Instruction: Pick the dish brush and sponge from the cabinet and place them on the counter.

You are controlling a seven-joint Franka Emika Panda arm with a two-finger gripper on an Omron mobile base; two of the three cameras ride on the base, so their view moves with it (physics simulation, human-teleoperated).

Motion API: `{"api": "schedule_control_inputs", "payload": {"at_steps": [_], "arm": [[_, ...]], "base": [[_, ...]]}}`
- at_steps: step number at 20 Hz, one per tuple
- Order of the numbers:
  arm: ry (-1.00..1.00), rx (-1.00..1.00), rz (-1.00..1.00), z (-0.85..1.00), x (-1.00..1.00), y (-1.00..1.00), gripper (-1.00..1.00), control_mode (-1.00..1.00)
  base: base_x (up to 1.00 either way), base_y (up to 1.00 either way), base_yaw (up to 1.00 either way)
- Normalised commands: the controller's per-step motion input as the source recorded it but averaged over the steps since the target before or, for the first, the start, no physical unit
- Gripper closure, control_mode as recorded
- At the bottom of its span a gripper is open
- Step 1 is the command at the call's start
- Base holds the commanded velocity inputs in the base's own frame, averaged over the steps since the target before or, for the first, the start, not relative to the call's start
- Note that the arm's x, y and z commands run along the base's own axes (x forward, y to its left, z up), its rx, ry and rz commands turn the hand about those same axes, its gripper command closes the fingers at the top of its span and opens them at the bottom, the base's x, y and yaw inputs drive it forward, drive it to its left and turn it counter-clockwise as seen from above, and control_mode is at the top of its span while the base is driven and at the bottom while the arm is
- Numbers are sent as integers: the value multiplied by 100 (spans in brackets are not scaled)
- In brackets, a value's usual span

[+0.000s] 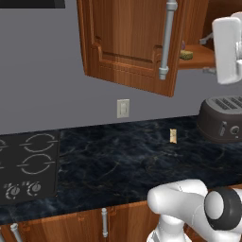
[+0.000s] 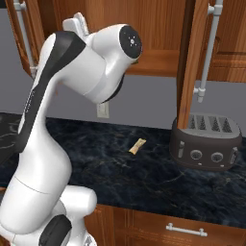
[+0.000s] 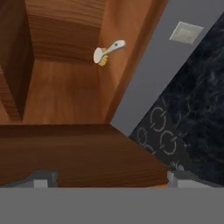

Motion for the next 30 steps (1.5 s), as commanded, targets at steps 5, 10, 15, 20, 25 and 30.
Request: {"api": "schedule_control_inputs", "payload": {"at_steps": [5,10,15,20,25,30], "arm": [[4,12,9,-14,7,15,-100,-100],[4,13,16,-6,13,0,-100,-100],[3,6,19,3,13,0,-100,-100],[6,4,20,0,27,0,-100,-100],[3,2,19,0,13,3,-100,-100],[1,0,12,0,13,13,-100,-100]], "base": [[0,0,0],[0,0,0],[0,0,0],[0,0,0],[0,0,0],[0,0,0]]}}
